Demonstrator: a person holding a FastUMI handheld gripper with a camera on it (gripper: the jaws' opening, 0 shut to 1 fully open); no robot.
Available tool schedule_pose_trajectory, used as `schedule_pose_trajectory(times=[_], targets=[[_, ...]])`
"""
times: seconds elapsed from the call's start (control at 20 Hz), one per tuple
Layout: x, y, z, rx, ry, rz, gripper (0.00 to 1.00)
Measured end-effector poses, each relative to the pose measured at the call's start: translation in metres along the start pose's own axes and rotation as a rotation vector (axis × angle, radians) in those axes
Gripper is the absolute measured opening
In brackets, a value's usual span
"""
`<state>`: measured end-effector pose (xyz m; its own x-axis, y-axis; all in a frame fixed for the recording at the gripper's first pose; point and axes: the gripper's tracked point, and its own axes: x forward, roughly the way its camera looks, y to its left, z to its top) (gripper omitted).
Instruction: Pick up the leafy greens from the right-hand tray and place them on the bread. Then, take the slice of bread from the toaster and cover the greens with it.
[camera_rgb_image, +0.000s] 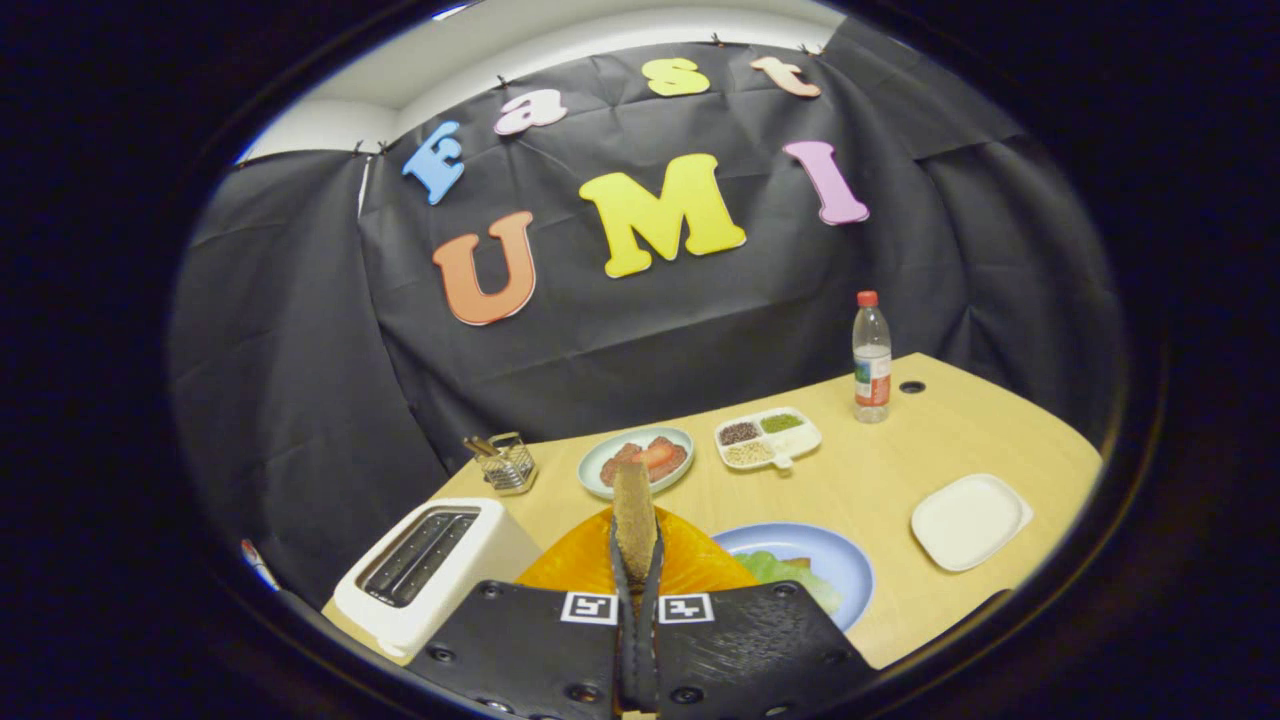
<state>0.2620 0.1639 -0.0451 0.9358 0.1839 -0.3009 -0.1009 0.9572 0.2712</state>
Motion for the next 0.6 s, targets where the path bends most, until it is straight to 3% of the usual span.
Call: schedule_pose_trajectory(times=[0.35,0.6], targets=[[0.020,-0.023,-0.026,0.166,0.012,0.019,0.00],[0.026,-0.048,-0.041,0.173,0.022,-0.002,0.00]])
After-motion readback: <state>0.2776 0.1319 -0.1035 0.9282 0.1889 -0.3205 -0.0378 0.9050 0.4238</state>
